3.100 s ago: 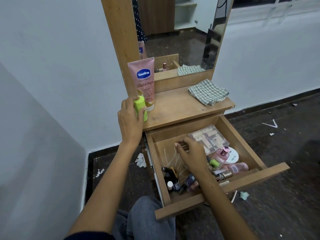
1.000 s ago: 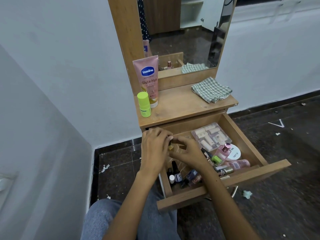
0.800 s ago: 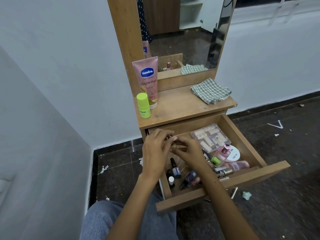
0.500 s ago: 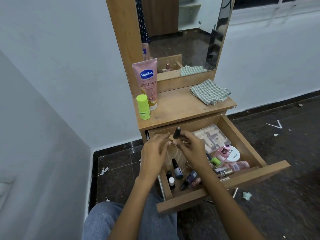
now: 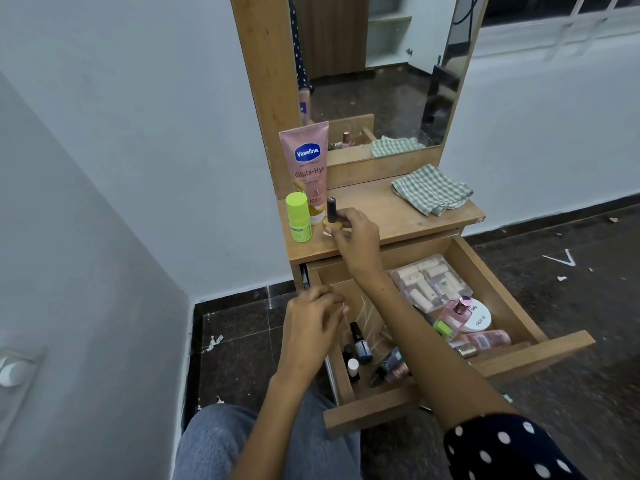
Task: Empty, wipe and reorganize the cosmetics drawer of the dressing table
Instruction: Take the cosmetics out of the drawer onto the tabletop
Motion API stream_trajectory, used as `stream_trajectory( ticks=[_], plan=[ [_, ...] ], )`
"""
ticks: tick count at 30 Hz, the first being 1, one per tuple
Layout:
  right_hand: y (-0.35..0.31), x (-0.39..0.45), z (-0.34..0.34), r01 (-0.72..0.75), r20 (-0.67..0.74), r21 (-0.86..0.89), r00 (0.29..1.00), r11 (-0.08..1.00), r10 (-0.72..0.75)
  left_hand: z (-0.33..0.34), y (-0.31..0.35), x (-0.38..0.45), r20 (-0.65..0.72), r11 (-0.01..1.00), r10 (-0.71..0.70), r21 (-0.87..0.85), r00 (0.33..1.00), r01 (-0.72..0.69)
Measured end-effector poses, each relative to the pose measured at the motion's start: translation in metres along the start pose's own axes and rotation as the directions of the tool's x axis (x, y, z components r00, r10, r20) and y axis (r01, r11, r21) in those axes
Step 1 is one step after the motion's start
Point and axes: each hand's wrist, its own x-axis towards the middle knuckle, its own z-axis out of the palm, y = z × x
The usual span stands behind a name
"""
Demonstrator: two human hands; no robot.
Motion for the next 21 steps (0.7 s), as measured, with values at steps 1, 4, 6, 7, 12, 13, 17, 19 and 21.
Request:
stream_trajectory(
  ticks=[1,4,6,7,12,13,17,19,21],
  plan=[
    [-0.001,0.002,0.002,-0.008,0.001,0.009,1.0,1.0,0.008,0.001,0.0,-0.001,0.016,1.0,-0.001,-0.002,1.0,0.001],
    [-0.002,0.006,0.005,-0.062,0.025,0.047,0.998,0.997,0.061,0.002,0.0,-0.001,0.064,1.0,0.005,-0.011,0.998,-0.004],
    [-0.002,0.003,-0.002,-0.102,0.027,0.042,0.995,0.994,0.101,0.001,0.001,-0.002,0.083,1.0,0.01,-0.005,0.996,-0.01],
    [-0.001,-0.002,-0.009,-0.098,0.012,0.022,0.995,0.995,0.097,0.0,0.001,-0.002,0.091,1.0,0.015,-0.004,0.996,-0.014],
    [0.013,-0.047,-0.052,-0.045,0.166,-0.196,0.983,0.98,0.078,-0.006,-0.003,-0.006,0.096,1.0,0.015,0.016,0.995,-0.017],
    [0.019,-0.056,-0.056,-0.053,0.278,-0.319,0.949,0.946,0.147,-0.007,-0.004,-0.007,0.093,1.0,0.008,0.021,0.996,-0.01],
    [0.029,-0.083,-0.049,0.031,0.525,-0.627,0.755,0.778,0.393,-0.009,-0.005,-0.01,0.08,0.999,-0.041,0.02,0.996,0.039],
    [0.024,-0.088,-0.043,0.117,0.561,-0.693,0.707,0.711,0.431,-0.009,-0.005,-0.01,0.074,0.998,-0.057,0.006,0.996,0.057],
    [0.02,-0.09,-0.038,0.169,0.568,-0.724,0.697,0.669,0.438,-0.009,-0.004,-0.011,0.075,0.999,-0.054,0.003,0.996,0.054]
  ],
)
